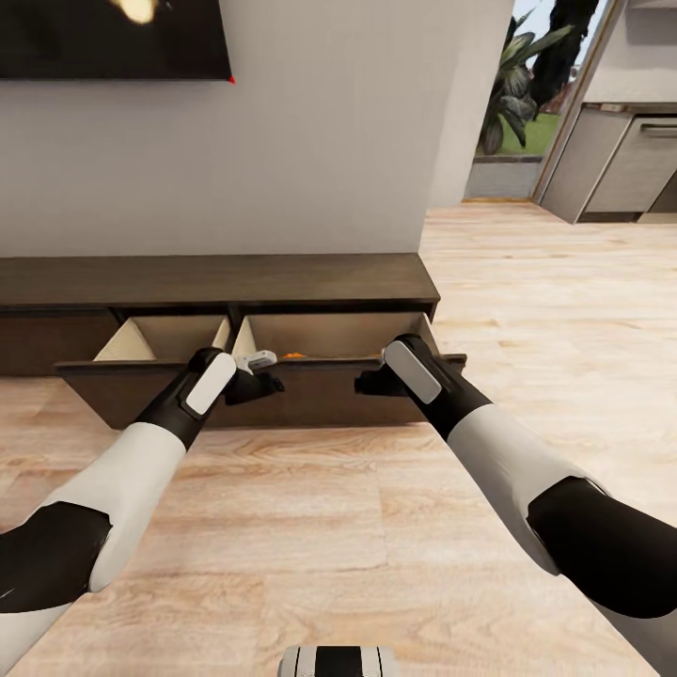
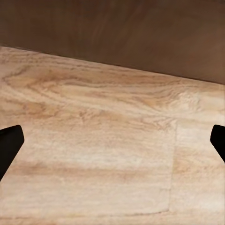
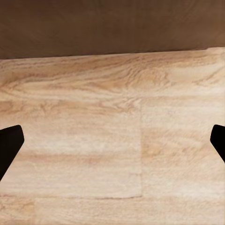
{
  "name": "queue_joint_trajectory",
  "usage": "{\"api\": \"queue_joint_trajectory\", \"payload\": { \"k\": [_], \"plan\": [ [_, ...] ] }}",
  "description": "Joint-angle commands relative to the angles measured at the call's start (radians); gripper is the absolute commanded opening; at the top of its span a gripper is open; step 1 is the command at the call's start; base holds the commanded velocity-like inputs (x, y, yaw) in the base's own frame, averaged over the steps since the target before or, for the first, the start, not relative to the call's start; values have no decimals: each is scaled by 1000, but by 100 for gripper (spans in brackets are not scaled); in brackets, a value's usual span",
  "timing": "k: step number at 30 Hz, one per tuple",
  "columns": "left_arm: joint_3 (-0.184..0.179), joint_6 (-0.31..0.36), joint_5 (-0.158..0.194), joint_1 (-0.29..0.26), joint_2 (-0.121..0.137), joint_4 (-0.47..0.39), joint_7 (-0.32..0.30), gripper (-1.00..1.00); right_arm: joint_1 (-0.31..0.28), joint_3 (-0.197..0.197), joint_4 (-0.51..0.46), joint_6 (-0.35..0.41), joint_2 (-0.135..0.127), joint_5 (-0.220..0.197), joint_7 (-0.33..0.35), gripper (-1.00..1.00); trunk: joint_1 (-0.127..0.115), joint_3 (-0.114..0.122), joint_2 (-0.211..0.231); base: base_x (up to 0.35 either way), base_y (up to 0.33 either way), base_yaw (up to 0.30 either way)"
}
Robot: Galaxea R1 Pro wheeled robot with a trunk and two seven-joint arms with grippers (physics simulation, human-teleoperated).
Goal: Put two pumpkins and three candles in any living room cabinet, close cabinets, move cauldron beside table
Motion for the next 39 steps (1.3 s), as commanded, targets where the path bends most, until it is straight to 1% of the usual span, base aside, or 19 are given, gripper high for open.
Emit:
{"api": "queue_joint_trajectory", "payload": {
  "k": [1,7,10,12,13,16,19,22,26,34,39],
  "plan": [
    [-5,1,10,0,1,-1,9,100,-1,3,-1,0,0,-11,-10,100,0,-5,-1,0,0,0],
    [-7,0,6,2,1,-1,9,100,-1,3,-1,0,0,-11,-10,100,3,-28,-2,0,0,0],
    [-9,-6,3,22,3,-7,9,100,1,3,-1,-1,0,-11,-10,100,4,-40,-3,0,0,0],
    [-11,-40,3,40,4,-11,9,100,9,3,-2,-2,0,-9,-10,100,5,-47,-4,0,0,0],
    [-15,-71,3,49,5,-13,9,100,16,3,-3,-4,0,-9,-10,100,6,-51,-4,0,0,0],
    [-29,-103,3,62,6,-16,8,100,23,3,-6,-5,0,-7,-9,100,7,-63,-4,0,0,0],
    [-49,-111,3,67,5,-18,8,100,24,3,-8,-6,0,-7,-9,100,7,-63,-4,0,0,0],
    [-61,-113,3,68,5,-22,8,100,25,4,-9,-6,0,-6,-9,100,7,-63,-4,0,0,0],
    [-66,-114,3,68,8,-49,9,100,25,5,-10,-6,0,-6,-10,100,7,-63,-4,-108,0,0],
    [-66,-114,3,68,13,-65,8,100,25,5,-11,-8,0,-6,-9,100,7,-63,-4,-311,0,0],
    [-67,-115,2,69,14,-67,9,100,25,5,-12,-38,-1,-4,-10,100,7,-63,-4,-177,0,0]
  ]
}}
